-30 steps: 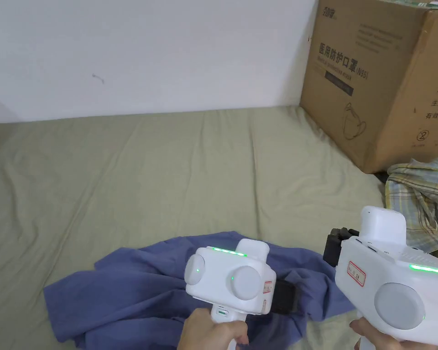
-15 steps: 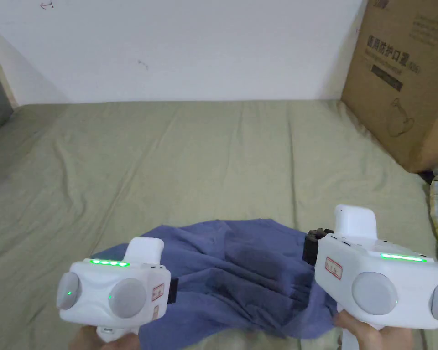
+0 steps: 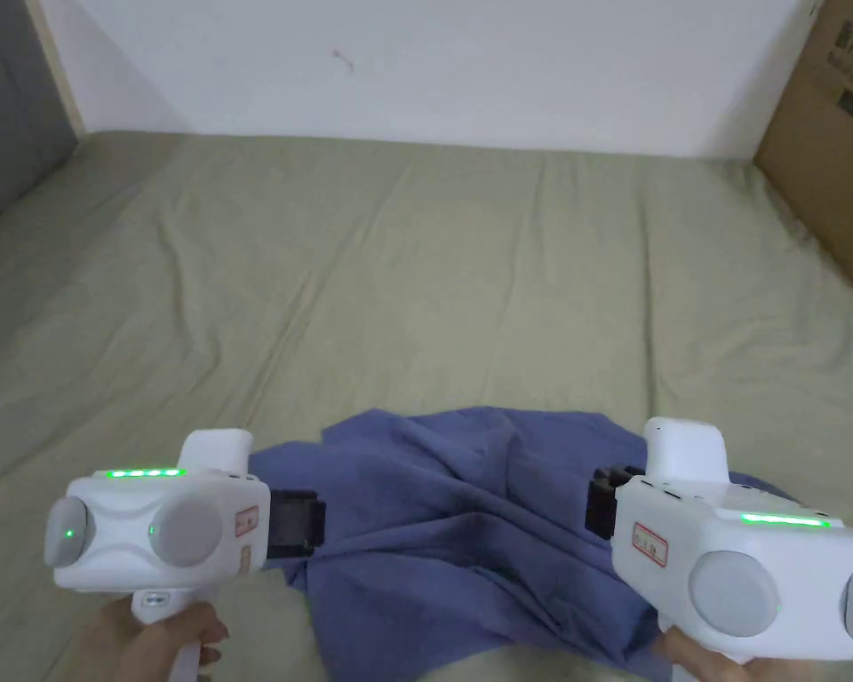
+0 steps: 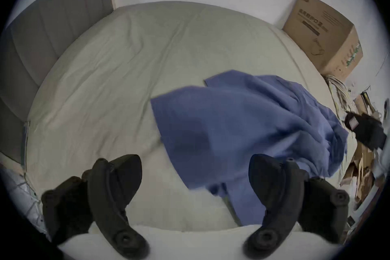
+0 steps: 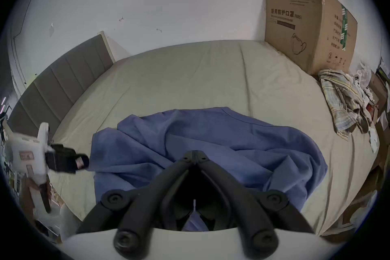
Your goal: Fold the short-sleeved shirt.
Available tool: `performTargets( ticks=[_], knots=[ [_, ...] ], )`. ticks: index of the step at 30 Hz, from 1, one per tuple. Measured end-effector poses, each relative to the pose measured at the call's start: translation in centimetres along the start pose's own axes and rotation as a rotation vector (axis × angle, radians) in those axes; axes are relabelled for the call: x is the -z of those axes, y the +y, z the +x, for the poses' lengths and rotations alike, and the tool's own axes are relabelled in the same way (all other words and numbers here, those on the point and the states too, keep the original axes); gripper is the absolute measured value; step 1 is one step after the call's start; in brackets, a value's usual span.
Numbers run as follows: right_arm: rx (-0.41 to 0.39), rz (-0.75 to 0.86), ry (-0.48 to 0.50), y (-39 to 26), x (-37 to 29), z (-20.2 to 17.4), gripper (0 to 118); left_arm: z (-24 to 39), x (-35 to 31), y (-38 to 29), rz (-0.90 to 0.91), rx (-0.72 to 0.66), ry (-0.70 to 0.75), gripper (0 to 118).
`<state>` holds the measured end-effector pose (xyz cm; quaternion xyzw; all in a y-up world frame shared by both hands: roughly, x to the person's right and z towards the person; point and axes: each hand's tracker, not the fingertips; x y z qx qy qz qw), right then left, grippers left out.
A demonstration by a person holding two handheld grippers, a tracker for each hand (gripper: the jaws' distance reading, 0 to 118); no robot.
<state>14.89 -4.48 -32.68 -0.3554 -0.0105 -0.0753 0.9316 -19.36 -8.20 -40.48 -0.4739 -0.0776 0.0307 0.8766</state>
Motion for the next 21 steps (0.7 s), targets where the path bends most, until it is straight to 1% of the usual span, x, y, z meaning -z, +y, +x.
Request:
performTargets(
  ticks=[3,6,9,11,12,13,15,16,17,18,19,20,21],
  knots=[
    [0.0,-0.03,0.012,0.3,1.4,-0.3,1,-1.3,1.9,2.7,-0.004,-0.01,0.049,107],
    [-0.011,-0.058,0.012,0.5,2.9,-0.7,1,-2.4,4.5,4.7,-0.02,-0.045,0.044,107],
    [-0.023,-0.079,0.008,0.5,4.3,-1.0,1,-2.9,7.7,5.0,-0.072,-0.064,0.007,106],
    [-0.016,-0.089,0.005,0.4,5.1,-1.0,1,-3.0,9.4,4.2,-0.123,-0.074,-0.003,104],
    [-0.011,-0.102,0.008,0.3,5.5,-0.8,1,-2.6,9.2,3.8,-0.086,-0.06,0.02,103],
    [-0.013,-0.114,0.011,0.2,5.8,-0.8,1,-2.3,8.6,3.5,-0.048,-0.052,0.022,97],
    [-0.025,-0.128,0.005,0.1,6.4,-0.8,1,-1.7,7.9,3.3,-0.025,-0.048,0.1,75],
    [-0.03,-0.136,0.004,0.1,6.7,-0.8,1,-1.6,7.7,3.3,-0.019,-0.038,0.106,63],
    [-0.031,-0.139,0.003,0.1,6.9,-0.8,1,-1.6,7.5,3.4,-0.026,-0.039,0.1,54],
    [-0.028,-0.14,0.006,0.2,7.1,-0.8,1,-1.6,7.3,3.6,-0.026,-0.028,0.108,43],
    [-0.022,-0.144,0.014,0.3,7.2,-0.8,1,-1.5,7.1,3.7,-0.026,-0.013,0.122,9],
    [-0.016,-0.146,0.024,0.4,7.3,-0.7,1,-1.4,6.8,3.7,-0.022,0.016,0.14,3],
    [-0.007,-0.15,0.031,0.7,7.4,-0.7,1,-1.2,6.5,3.8,-0.008,0.009,0.126,3]
  ],
)
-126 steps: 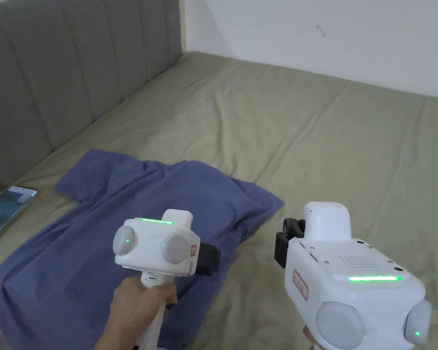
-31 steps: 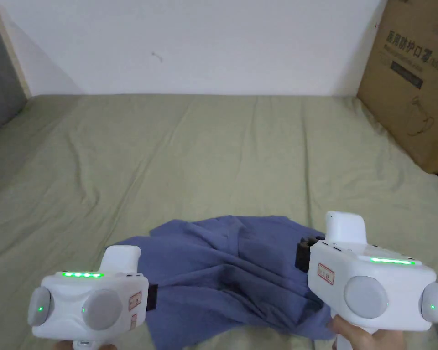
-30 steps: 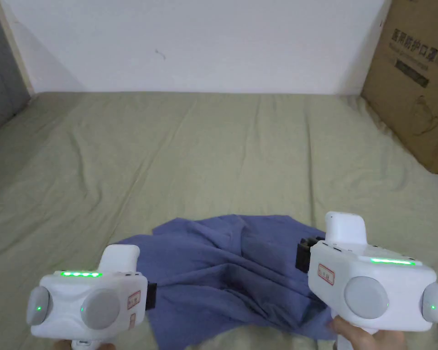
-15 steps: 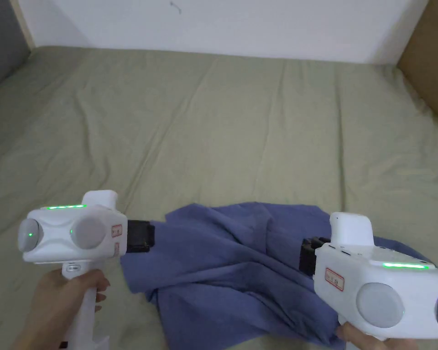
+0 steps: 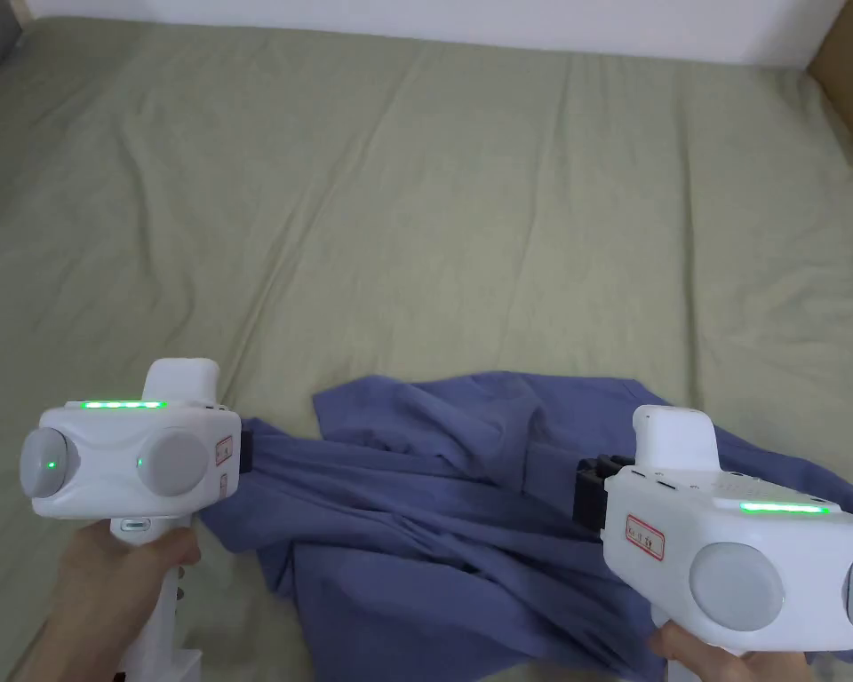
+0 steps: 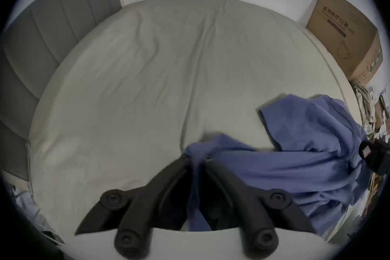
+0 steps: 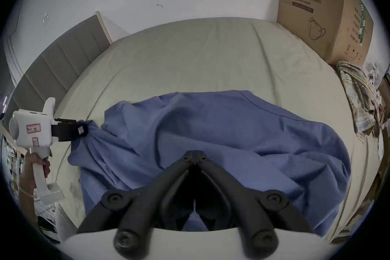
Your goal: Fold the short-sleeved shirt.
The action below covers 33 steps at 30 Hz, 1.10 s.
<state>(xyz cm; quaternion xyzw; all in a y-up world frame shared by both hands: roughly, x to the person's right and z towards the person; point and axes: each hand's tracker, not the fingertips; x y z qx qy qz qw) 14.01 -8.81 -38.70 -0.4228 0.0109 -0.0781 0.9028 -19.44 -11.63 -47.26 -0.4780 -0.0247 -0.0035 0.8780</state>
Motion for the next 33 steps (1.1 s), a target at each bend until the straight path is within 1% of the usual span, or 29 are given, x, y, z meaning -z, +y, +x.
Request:
performTargets(
  ticks=[2,5,7,9,10,11,12,13,14,15,19,21,23,25,26,27,28,29,30,31,32,33],
  knots=[
    [0.015,-0.007,-0.002,0.8,0.2,0.0,1,0.2,0.1,0.5,-0.025,-0.009,0.017,3],
    [0.0,0.001,0.028,2.5,0.5,0.2,1,0.4,-0.5,0.4,-0.012,-0.016,0.022,3],
    [-0.024,0.028,0.073,4.0,0.6,0.2,1,0.1,-1.4,0.4,0.002,-0.024,0.008,3],
    [-0.017,0.038,0.148,6.1,1.1,0.5,1,-0.3,-2.3,0.7,0.025,-0.036,-0.008,3],
    [-0.005,0.037,0.183,7.1,1.5,0.6,8,-0.4,-2.6,0.8,0.026,-0.039,-0.016,3],
    [-0.01,0.018,0.212,8.2,2.0,0.7,24,-0.5,-2.9,0.9,0.03,-0.041,-0.027,3],
    [-0.019,0.013,0.215,9.2,2.6,0.5,42,-0.5,-3.1,1.0,0.031,-0.039,-0.028,3],
    [-0.033,0.018,0.214,9.9,3.2,0.3,71,-0.6,-3.1,1.1,0.032,-0.036,-0.03,3],
    [-0.075,-0.002,0.227,10.8,4.3,0.0,84,-0.6,-3.3,1.1,0.035,-0.034,-0.031,3],
    [-0.095,-0.016,0.222,11.5,5.4,-0.4,85,-0.6,-3.3,1.0,0.038,-0.038,-0.035,3],
    [-0.21,-0.117,0.21,12.4,10.4,-1.9,85,-0.8,-3.2,1.0,0.028,-0.051,-0.041,3],
    [-0.223,-0.192,0.186,12.1,13.3,-2.1,85,-0.9,-3.0,1.0,0.022,-0.049,-0.045,3],
    [-0.256,-0.289,0.148,11.3,16.3,-2.0,85,-1.0,-2.8,1.0,0.017,-0.048,-0.047,3],
    [-0.335,-0.288,0.159,10.8,17.4,-2.0,84,-1.1,-2.6,1.1,0.011,-0.045,-0.052,3],
    [-0.329,-0.272,0.16,11.3,16.4,-2.3,82,-1.1,-2.4,1.1,0.011,-0.04,-0.053,3],
    [-0.347,-0.277,0.159,11.5,16.0,-2.4,75,-1.2,-2.2,1.1,0.009,-0.039,-0.055,3],
    [-0.381,-0.279,0.155,11.7,15.8,-2.6,66,-1.2,-2.0,1.0,-0.008,-0.043,-0.057,3],
    [-0.452,-0.274,0.118,11.2,15.7,-2.8,63,-1.1,-1.8,0.9,-0.008,-0.045,-0.057,3],
    [-0.46,-0.266,0.111,11.0,15.6,-2.9,55,-1.1,-1.8,0.9,-0.008,-0.048,-0.057,3],
    [-0.439,-0.268,0.122,11.0,15.3,-3.0,34,-1.1,-1.9,0.8,-0.011,-0.054,-0.055,3],
    [-0.437,-0.27,0.121,11.1,15.1,-3.2,10,-1.1,-1.9,0.8,-0.012,-0.057,-0.055,3],
    [-0.447,-0.248,0.078,11.0,14.8,-3.4,10,-1.1,-1.9,0.7,-0.01,-0.06,-0.055,3]
  ],
)
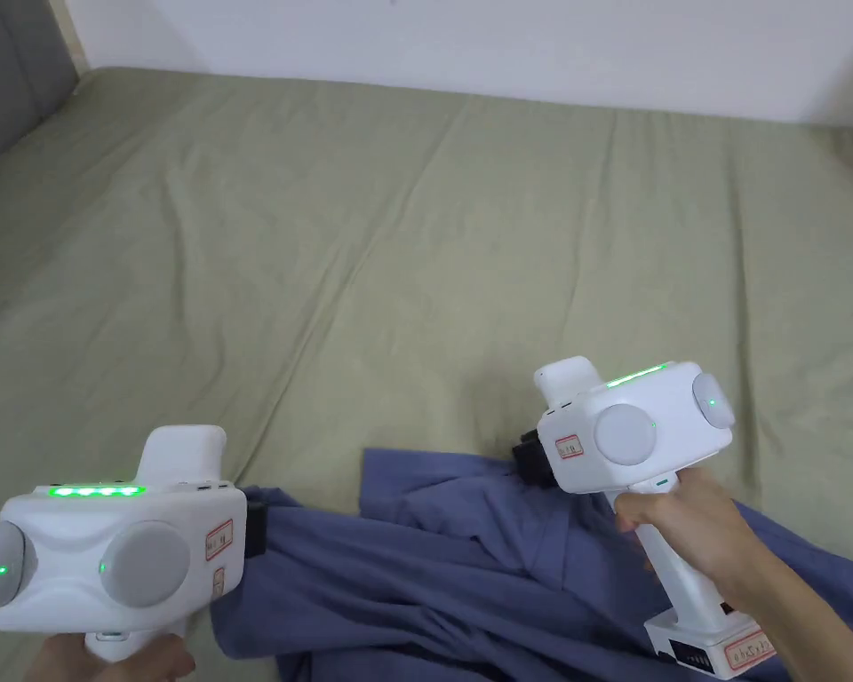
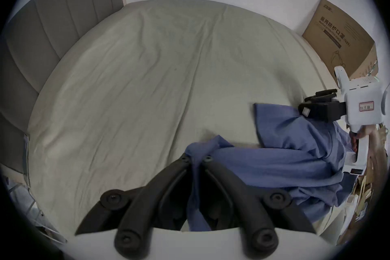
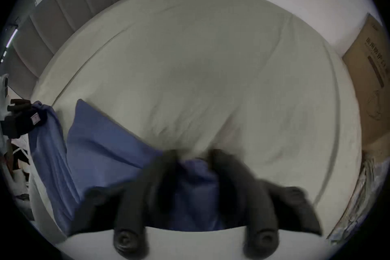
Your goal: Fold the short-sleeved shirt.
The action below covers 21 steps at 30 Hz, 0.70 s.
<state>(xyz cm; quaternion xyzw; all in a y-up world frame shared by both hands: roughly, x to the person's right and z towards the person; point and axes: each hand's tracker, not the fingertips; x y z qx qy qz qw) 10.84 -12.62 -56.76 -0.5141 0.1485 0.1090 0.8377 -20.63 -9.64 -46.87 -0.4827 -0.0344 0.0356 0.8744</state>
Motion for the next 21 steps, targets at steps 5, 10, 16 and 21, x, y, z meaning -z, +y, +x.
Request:
performTargets(
  ticks=[5,10,16,21],
  knots=[
    [0.111,0.011,0.007,-0.5,-0.8,0.5,3,0.1,-0.5,0.0,-0.016,-0.011,0.01,3],
    [0.181,0.078,0.009,0.6,-5.3,2.7,3,0.2,-2.4,1.7,0.026,0.003,-0.006,3],
    [0.263,0.242,-0.076,3.0,-15.2,7.8,3,1.5,-6.7,6.8,0.167,0.065,0.018,3],
    [0.261,0.344,-0.258,5.5,-24.7,12.8,3,3.0,-10.8,13.1,0.277,0.111,0.048,3]
  ],
)
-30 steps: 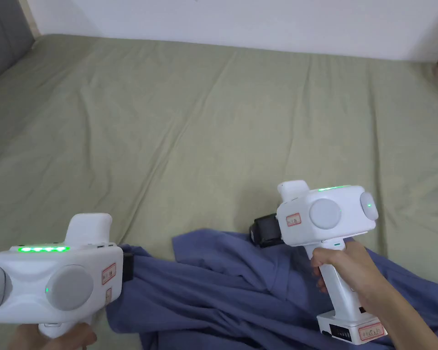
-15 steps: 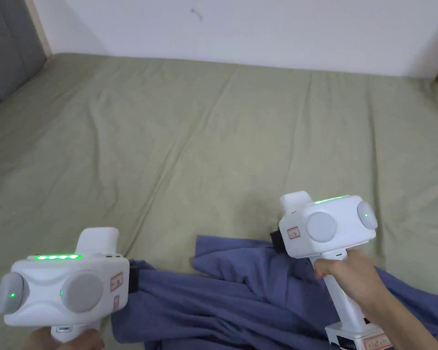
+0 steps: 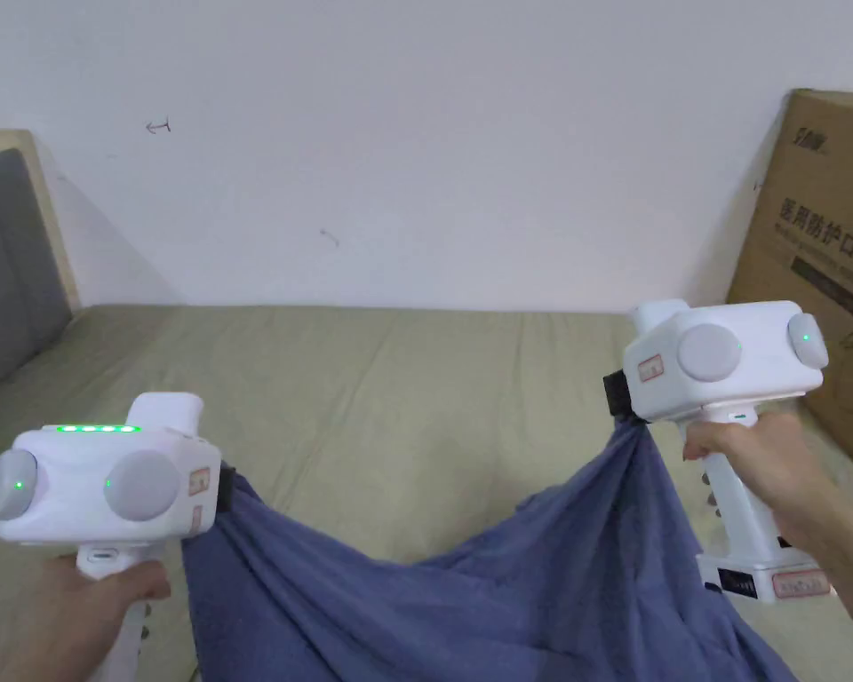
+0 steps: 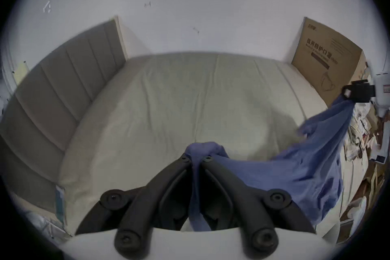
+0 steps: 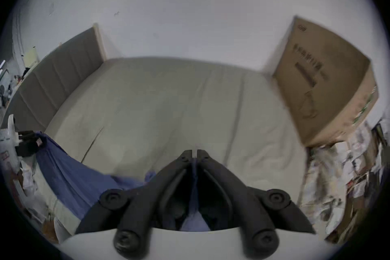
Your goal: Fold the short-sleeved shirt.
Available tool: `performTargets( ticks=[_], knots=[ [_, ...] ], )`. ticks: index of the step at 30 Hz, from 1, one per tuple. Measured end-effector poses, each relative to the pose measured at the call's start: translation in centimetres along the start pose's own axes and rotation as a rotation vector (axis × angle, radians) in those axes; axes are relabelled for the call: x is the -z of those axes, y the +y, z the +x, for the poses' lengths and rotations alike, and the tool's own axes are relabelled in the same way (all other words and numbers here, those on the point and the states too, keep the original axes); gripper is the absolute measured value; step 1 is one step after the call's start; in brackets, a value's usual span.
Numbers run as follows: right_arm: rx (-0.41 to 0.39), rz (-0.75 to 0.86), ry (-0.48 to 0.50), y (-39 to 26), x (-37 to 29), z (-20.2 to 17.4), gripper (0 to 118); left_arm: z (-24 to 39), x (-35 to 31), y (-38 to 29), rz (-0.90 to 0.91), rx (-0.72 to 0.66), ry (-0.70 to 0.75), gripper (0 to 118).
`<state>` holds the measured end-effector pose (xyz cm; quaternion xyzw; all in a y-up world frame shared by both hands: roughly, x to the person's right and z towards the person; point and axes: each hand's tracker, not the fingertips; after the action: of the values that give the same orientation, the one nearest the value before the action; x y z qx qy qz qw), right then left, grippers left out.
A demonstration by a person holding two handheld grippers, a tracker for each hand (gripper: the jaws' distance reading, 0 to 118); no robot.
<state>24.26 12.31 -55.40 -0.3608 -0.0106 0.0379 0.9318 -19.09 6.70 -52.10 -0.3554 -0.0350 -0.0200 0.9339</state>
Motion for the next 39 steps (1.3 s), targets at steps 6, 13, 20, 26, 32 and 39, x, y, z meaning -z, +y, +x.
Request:
performTargets(
  ticks=[6,13,20,26,32,39],
  knots=[
    [0.181,0.152,-0.05,7.2,-8.5,7.1,3,0.7,-3.6,9.8,0.142,0.082,0.089,3],
    [0.263,0.272,-0.078,14.6,-13.9,11.5,3,0.9,-8.0,21.0,0.276,0.076,0.134,3],
    [0.301,0.33,-0.118,22.0,-14.0,12.7,3,-0.1,-8.3,29.8,0.336,0.054,0.132,3],
    [0.342,0.408,-0.113,28.7,-14.4,12.9,3,-0.8,-7.8,36.7,0.421,0.039,0.185,3],
    [0.385,0.457,-0.13,33.3,-15.6,12.7,3,-1.7,-8.4,40.5,0.551,0.02,0.213,3],
    [0.3,0.485,-0.114,32.5,-13.0,11.2,3,-2.5,-6.0,38.7,0.621,0.016,0.265,3]
  ],
)
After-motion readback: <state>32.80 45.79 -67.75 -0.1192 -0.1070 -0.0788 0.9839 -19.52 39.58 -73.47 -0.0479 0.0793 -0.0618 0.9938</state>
